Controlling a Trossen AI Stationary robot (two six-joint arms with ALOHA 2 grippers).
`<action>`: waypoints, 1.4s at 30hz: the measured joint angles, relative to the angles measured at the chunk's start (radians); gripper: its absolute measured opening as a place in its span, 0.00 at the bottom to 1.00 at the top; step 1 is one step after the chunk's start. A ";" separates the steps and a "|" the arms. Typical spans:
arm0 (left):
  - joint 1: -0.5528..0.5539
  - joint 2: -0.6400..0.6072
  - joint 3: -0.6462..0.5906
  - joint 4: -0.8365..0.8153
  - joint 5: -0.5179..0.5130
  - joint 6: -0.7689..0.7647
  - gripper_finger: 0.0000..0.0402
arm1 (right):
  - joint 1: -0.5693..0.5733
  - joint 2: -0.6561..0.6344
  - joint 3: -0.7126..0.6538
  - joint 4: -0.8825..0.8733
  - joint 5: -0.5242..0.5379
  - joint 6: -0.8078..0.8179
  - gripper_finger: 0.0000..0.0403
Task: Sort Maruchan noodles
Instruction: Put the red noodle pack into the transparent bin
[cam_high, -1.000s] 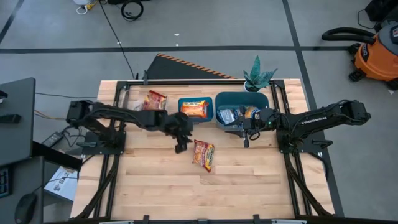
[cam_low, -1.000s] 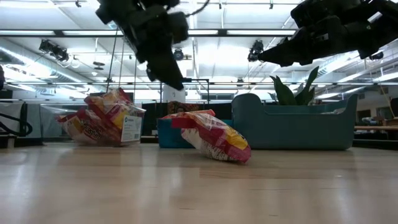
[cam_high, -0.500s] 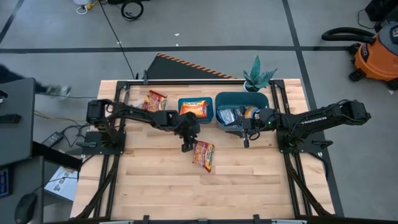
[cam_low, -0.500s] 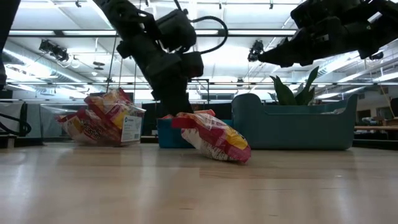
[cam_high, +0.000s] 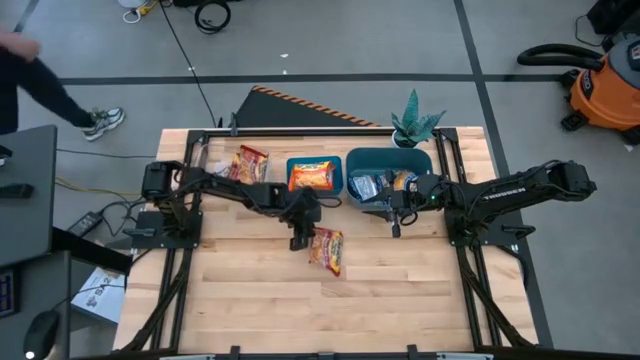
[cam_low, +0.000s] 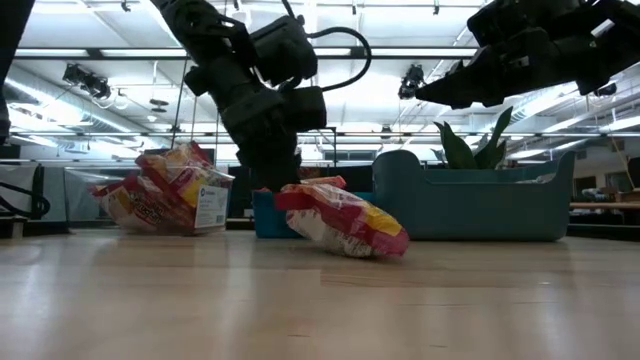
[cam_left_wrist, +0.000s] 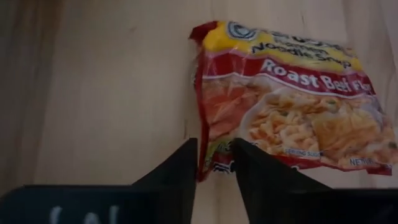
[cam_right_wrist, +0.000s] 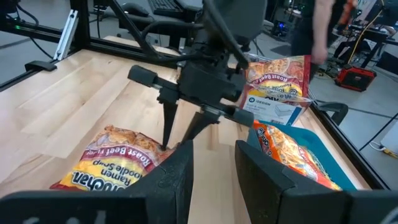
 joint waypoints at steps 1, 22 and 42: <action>-0.005 0.003 0.000 0.004 0.000 0.002 0.25 | 0.000 0.000 0.000 0.000 0.000 0.000 0.31; -0.005 -0.235 0.280 -0.639 -0.199 0.059 0.02 | 0.000 0.000 0.000 -0.015 0.000 0.000 0.31; 0.219 -0.902 0.055 -0.819 -0.784 -0.134 0.02 | 0.001 0.032 0.000 0.023 0.000 0.000 0.31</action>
